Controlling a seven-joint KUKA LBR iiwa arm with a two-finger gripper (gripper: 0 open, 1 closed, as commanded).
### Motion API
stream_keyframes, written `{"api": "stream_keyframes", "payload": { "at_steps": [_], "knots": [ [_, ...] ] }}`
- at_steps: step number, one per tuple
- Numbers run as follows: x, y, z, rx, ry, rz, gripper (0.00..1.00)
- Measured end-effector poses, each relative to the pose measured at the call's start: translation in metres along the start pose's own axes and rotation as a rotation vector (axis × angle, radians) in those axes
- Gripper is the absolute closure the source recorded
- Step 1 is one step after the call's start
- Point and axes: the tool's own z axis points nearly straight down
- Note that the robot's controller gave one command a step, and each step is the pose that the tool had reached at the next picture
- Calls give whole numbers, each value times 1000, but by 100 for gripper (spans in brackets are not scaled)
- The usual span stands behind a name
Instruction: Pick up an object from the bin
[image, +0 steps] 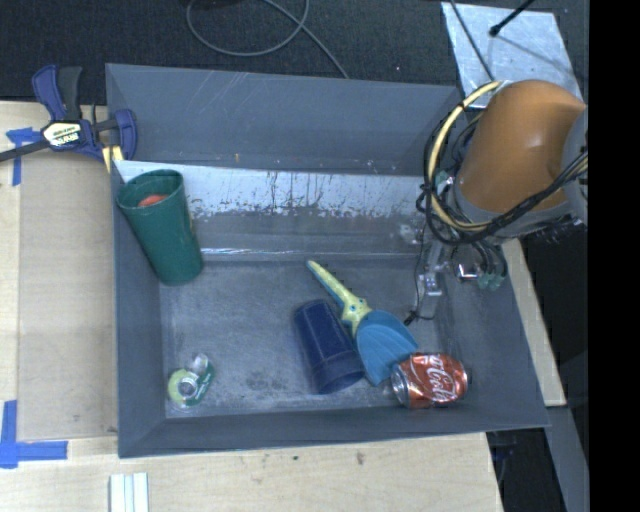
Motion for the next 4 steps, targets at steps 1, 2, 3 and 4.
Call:
{"api": "stream_keyframes", "payload": {
  "at_steps": [1,2,3,4],
  "knots": [
    [-1,0,-5,1,-9,-1,0],
    [24,-7,-50,-1,2,-54,0],
    [22,-5,-82,2,-15,-48,0],
    [55,23,-37,0,-9,-52,0]
  ]
}}
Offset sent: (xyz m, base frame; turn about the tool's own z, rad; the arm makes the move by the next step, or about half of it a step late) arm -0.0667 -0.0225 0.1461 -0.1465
